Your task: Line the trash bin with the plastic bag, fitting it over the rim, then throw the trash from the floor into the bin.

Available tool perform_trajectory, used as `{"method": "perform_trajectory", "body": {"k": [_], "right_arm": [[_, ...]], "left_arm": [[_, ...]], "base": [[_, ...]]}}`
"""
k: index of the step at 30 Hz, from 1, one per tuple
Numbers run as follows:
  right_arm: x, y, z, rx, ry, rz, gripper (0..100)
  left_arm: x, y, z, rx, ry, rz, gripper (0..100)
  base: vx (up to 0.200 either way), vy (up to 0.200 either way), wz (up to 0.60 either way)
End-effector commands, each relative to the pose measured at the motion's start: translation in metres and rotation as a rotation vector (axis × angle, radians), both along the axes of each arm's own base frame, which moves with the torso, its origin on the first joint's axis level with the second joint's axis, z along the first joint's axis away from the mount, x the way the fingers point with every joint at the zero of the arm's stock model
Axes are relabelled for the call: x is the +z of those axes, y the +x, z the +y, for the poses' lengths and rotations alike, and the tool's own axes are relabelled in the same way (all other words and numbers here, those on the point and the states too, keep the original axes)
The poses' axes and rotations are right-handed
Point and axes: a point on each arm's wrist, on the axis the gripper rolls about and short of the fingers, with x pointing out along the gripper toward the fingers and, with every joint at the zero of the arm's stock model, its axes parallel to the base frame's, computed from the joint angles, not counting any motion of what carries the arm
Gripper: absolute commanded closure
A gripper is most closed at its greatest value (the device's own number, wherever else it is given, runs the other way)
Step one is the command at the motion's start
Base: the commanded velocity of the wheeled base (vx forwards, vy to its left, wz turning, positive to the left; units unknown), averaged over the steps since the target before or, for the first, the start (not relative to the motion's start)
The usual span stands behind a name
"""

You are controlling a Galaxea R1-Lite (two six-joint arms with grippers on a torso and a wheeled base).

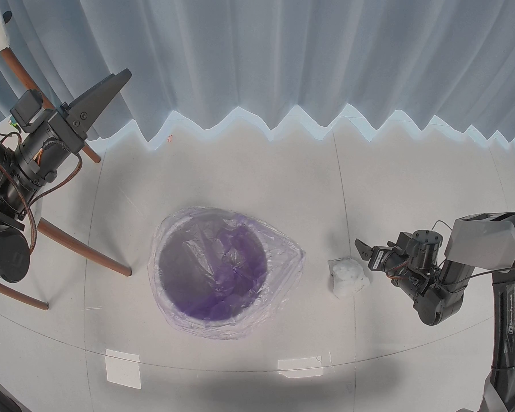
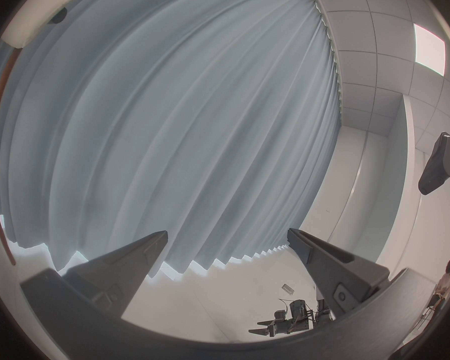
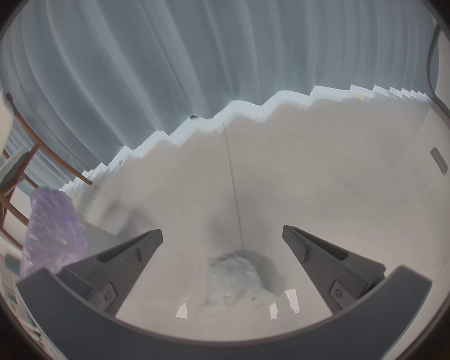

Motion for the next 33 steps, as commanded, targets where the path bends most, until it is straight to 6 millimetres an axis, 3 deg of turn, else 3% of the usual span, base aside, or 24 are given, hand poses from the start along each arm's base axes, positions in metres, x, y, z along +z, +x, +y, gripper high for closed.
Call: {"method": "perform_trajectory", "body": {"k": [1, 4, 10, 15, 19, 22, 33], "right_arm": [[-0.025, 0.004, 0.004, 0.010, -0.031, 0.041, 0], [-0.036, 0.005, 0.002, 0.008, -0.049, 0.058, 0], [-0.053, 0.005, -0.005, 0.000, -0.055, 0.096, 0], [-0.073, -0.002, 0.011, 0.075, -0.066, 0.152, 0], [-0.073, 0.004, 0.016, 0.104, -0.069, 0.184, 0], [-0.070, 0.011, 0.018, 0.106, -0.074, 0.209, 0], [-0.064, 0.024, 0.020, 0.103, -0.083, 0.259, 0]], "left_arm": [[-0.003, 0.001, 0.009, 0.033, 0.001, 0.012, 0], [-0.005, 0.001, 0.014, 0.049, 0.001, 0.024, 0], [-0.008, -0.001, 0.013, 0.045, 0.002, 0.033, 0], [0.002, 0.002, 0.011, 0.045, -0.007, -0.007, 0], [0.014, 0.005, 0.014, 0.049, -0.015, -0.046, 0], [0.015, 0.006, 0.016, 0.039, -0.024, -0.035, 0], [0.012, 0.008, 0.015, 0.043, -0.024, -0.028, 0]], "base": [[0.000, 0.000, 0.00], [0.000, 0.000, 0.00], [0.200, 0.000, 0.00], [0.120, 0.000, 0.00], [0.000, 0.000, 0.00], [-0.200, 0.000, 0.00], [-0.200, -0.200, 0.00]]}}
